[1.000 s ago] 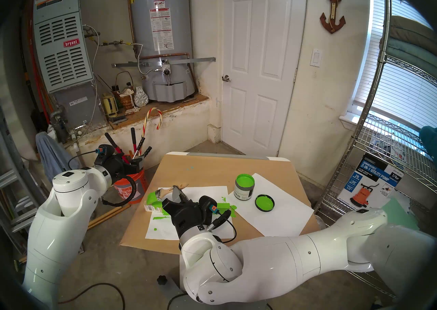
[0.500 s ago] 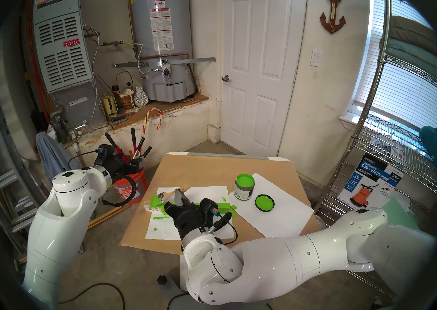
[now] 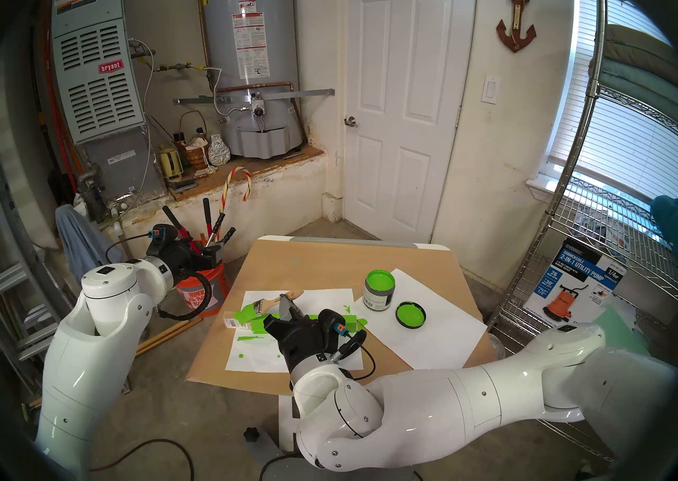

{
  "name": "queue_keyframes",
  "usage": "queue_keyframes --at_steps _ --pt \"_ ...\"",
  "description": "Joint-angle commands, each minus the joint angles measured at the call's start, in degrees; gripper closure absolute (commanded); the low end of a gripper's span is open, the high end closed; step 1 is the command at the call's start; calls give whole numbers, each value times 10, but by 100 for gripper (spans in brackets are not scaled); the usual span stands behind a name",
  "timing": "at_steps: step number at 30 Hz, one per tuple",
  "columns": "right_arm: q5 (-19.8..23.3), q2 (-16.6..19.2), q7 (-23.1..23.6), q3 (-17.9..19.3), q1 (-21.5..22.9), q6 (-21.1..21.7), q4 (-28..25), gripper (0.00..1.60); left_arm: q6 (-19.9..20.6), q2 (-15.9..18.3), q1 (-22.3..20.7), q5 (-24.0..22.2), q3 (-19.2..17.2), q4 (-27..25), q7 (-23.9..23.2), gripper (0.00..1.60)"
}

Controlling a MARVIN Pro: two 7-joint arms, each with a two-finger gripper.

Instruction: Pick up brush, dip the brush into paint, and paint the wood

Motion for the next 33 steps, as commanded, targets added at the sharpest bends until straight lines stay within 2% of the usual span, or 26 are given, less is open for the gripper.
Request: queue_keyframes --at_steps 1,8,11,12,24,33 --pt "-13 15 -62 6 -3 6 -14 160 -5 1 -3 1 -7 -10 1 0" --pt "-28 50 -60 10 -9 11 -36 160 -5 1 -3 1 -7 -10 1 0" --pt "-38 59 -74 9 -8 13 -42 160 -5 1 -3 1 -7 -10 1 0" --pt "-36 65 -64 11 -12 16 -44 160 -5 1 -3 1 -7 -10 1 0" --pt "-63 104 -77 12 -20 23 -66 160 -5 1 -3 1 -7 -10 1 0" --pt "-90 151 -79 16 -31 23 -99 160 -5 1 -3 1 -7 -10 1 0"
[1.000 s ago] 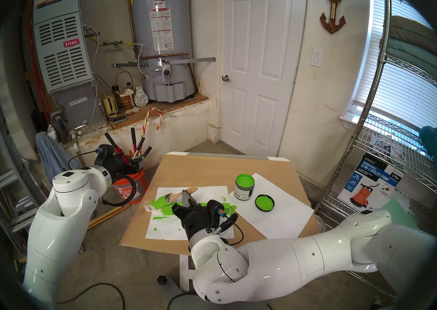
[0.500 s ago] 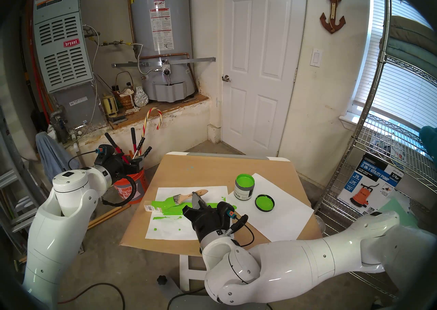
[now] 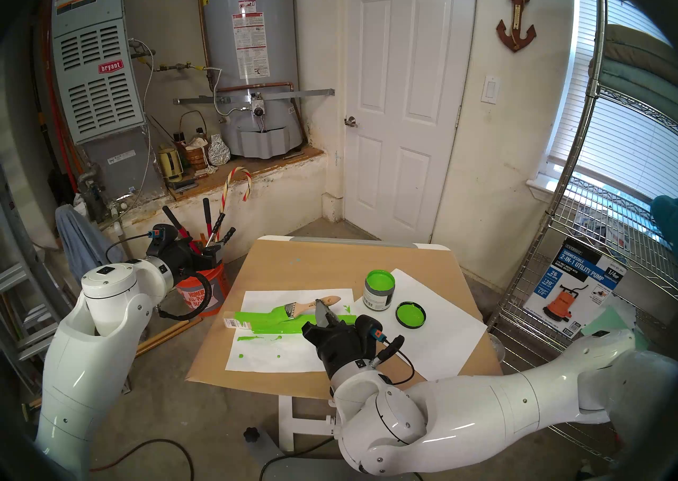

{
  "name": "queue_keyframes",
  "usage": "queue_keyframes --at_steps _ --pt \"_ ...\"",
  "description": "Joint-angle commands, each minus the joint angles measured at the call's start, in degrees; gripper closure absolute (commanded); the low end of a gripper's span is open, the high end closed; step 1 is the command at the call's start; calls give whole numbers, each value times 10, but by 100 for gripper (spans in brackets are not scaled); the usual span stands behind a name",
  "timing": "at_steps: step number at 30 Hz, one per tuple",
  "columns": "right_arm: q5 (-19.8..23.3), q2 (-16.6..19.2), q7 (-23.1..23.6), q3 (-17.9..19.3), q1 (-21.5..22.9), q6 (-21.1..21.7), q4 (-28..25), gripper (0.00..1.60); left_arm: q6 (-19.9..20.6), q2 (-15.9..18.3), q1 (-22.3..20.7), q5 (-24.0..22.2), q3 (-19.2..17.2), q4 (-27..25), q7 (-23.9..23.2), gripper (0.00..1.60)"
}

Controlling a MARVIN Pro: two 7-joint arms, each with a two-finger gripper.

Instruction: Pick up brush, dip the brush into paint, and paint the wood

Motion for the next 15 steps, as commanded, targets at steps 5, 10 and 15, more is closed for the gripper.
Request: queue_keyframes --at_steps 5,10,15 --pt "-36 63 -51 7 -13 -3 -47 160 -5 1 -3 1 -6 -10 1 0" --pt "-51 87 -54 14 -27 -4 -61 160 -5 1 -3 1 -7 -10 1 0" --pt "-62 99 -57 20 -37 -3 -65 160 -5 1 -3 1 -7 -10 1 0"
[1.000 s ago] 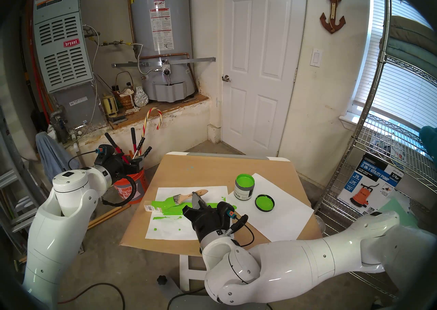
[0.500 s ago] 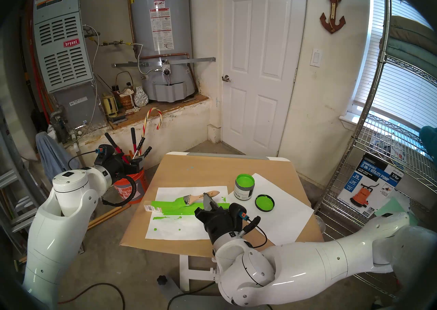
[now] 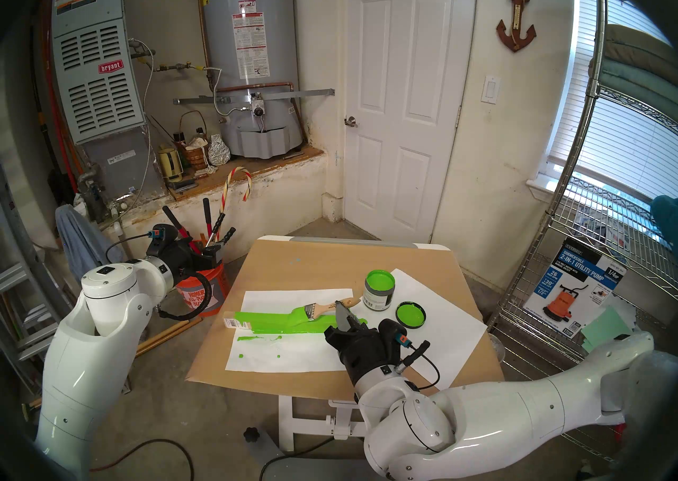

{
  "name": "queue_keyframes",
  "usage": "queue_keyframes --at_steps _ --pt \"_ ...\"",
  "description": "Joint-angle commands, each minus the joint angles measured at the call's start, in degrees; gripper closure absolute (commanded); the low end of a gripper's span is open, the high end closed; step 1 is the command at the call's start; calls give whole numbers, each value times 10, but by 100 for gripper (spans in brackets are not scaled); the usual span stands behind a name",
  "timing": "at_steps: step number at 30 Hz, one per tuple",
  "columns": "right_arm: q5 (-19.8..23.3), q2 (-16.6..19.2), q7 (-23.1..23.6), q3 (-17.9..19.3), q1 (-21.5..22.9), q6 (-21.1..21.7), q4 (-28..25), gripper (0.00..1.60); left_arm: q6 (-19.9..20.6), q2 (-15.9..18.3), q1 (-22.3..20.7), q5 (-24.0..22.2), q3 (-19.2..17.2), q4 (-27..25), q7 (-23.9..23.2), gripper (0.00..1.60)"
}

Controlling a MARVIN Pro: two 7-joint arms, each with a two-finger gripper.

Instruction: Pick up brush, dip the brush into paint, and paint the wood

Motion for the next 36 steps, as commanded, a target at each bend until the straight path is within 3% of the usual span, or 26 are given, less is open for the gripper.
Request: queue_keyframes --at_steps 1,36 --pt "-23 30 -61 12 -13 -1 -20 160 -5 1 -3 1 -7 -10 1 0" --pt "-53 147 -42 57 -68 -3 -65 160 -5 1 -3 1 -7 -10 1 0"
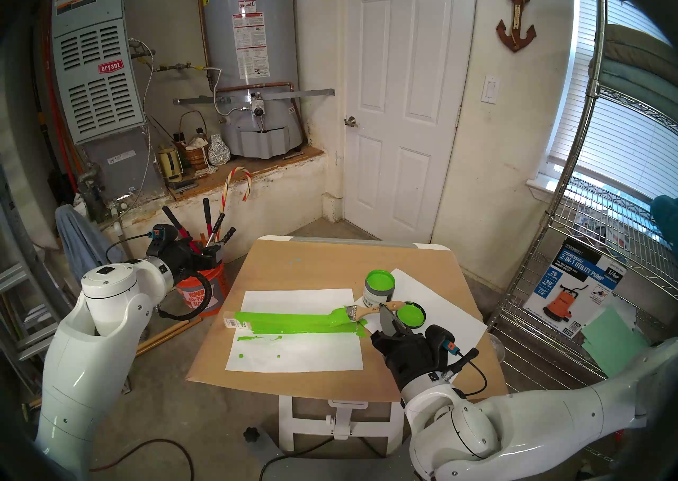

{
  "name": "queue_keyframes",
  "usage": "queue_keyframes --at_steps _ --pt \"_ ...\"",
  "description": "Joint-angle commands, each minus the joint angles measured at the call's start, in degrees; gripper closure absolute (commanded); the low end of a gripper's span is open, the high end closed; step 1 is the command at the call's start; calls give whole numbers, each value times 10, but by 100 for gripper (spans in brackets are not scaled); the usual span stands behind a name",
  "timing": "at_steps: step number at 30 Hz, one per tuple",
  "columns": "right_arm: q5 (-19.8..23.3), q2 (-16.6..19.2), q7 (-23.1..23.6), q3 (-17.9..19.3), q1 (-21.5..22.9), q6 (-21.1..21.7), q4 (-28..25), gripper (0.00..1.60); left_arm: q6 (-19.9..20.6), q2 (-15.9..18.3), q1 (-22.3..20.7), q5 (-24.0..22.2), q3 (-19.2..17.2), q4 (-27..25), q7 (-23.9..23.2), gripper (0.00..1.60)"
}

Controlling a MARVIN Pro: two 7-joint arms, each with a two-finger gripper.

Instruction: Pick up brush, dip the brush into paint, and paint the wood

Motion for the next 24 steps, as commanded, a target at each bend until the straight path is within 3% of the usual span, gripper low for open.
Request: queue_keyframes --at_steps 1,19,20,24 --pt "-5 22 -42 12 -6 -3 -16 160 -5 1 -3 1 -7 -10 1 0" --pt "-1 41 -28 34 -27 -8 -32 160 -5 1 -3 1 -7 -10 1 0" --pt "21 45 -14 39 -30 -24 -39 160 -5 1 -3 1 -7 -10 1 0" --pt "58 57 10 59 -40 -24 -59 160 -5 1 -3 1 -7 -10 1 0"
